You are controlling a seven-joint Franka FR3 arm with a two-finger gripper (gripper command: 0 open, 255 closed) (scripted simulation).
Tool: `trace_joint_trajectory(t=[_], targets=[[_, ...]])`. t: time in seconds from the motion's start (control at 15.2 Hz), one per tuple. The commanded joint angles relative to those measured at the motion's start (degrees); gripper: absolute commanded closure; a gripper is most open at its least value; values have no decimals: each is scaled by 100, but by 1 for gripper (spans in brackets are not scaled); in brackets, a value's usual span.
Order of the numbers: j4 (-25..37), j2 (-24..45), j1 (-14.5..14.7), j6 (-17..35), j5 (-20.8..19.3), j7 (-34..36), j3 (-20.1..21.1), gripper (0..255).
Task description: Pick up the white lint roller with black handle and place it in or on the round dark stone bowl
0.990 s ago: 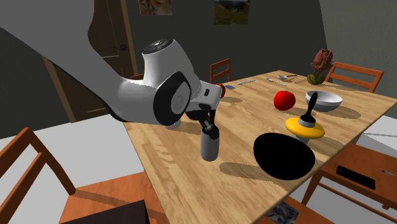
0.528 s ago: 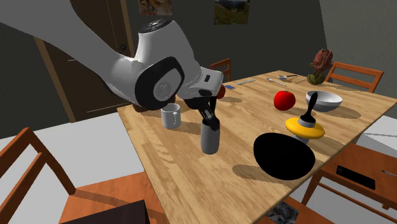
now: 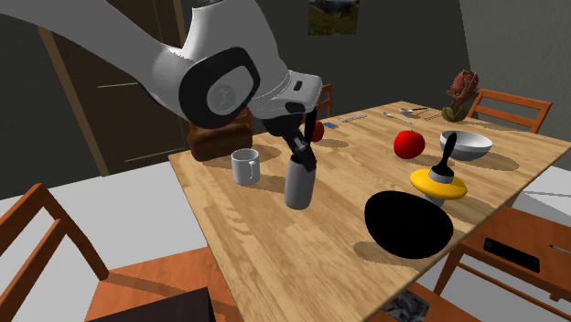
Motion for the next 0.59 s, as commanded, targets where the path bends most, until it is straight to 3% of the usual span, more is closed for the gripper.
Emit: trace_joint_trajectory(t=[0.0,0.53], targets=[[79,-109,52,-178,96,-74,-65,255],[406,-473,169,-845,307,-236,-266,255]])
